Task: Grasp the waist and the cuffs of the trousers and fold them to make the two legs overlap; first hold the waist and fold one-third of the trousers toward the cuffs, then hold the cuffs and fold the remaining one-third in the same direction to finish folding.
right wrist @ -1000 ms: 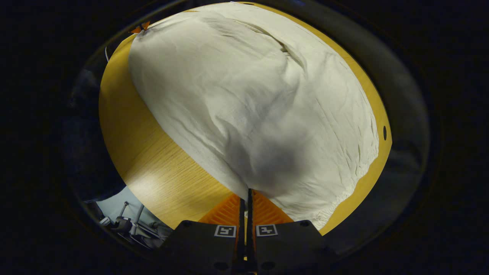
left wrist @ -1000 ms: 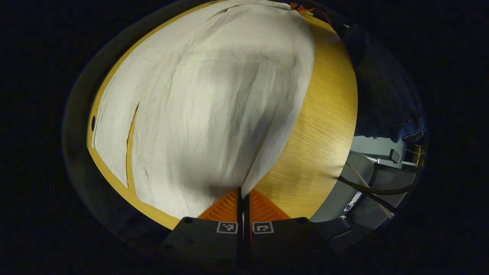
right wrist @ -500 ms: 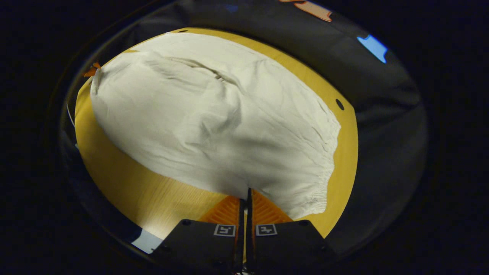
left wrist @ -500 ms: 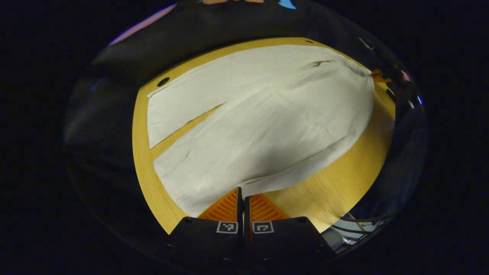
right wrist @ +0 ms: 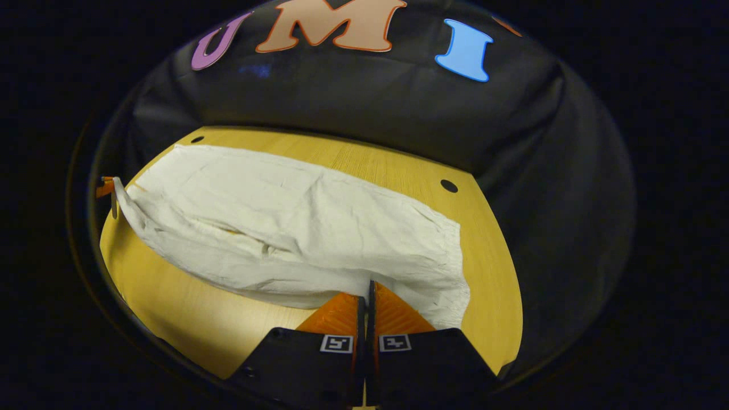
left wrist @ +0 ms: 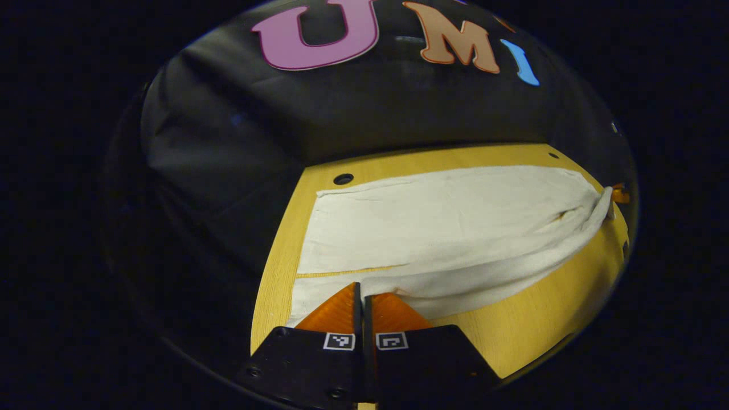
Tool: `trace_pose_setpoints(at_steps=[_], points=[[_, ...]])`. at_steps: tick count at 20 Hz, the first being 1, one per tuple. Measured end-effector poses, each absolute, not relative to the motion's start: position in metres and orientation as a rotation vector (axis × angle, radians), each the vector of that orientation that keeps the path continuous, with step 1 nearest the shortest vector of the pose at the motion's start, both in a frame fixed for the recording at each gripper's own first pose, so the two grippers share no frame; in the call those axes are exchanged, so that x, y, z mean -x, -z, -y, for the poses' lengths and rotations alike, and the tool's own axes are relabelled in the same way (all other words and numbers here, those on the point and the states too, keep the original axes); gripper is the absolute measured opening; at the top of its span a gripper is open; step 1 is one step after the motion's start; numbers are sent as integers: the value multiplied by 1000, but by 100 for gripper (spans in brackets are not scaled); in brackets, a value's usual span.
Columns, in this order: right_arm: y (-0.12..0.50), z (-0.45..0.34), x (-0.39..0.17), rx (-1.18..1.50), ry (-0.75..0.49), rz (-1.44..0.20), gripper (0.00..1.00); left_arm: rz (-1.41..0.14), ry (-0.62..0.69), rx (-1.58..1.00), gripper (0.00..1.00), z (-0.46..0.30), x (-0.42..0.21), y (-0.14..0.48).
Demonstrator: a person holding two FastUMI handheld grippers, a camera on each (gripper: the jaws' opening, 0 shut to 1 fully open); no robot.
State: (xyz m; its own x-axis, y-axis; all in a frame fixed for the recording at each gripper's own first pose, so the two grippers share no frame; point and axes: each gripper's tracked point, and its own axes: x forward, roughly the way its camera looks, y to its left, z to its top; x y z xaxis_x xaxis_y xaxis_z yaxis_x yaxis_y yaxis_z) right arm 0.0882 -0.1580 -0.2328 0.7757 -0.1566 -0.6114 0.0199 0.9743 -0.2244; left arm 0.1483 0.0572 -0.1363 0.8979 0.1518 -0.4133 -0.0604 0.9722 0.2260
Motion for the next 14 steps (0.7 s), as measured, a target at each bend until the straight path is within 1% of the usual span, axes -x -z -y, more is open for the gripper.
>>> trace_pose_setpoints(at_steps=[1,3,4,5,6,7,12,14], points=[[227,156,-100,191,102,-649,2,-405,-137,-173,0,-52,-171,120],[214,152,-121,171,108,-606,2,-344,-167,-98,0,-39,-220,87],[208,150,-132,158,108,-586,3,-323,-176,-72,0,-62,-210,88],[203,150,-147,152,110,-566,3,-301,-182,-58,0,-47,-210,90],[197,150,-162,146,110,-548,2,-286,-189,-46,0,-41,-236,69],[192,149,-178,144,108,-528,2,-271,-191,-35,0,-40,-260,65],[177,160,-259,148,142,-450,2,-242,-214,-12,0,-45,-332,53],[195,159,-279,147,124,-490,0,-249,-231,5,0,-51,-360,56]])
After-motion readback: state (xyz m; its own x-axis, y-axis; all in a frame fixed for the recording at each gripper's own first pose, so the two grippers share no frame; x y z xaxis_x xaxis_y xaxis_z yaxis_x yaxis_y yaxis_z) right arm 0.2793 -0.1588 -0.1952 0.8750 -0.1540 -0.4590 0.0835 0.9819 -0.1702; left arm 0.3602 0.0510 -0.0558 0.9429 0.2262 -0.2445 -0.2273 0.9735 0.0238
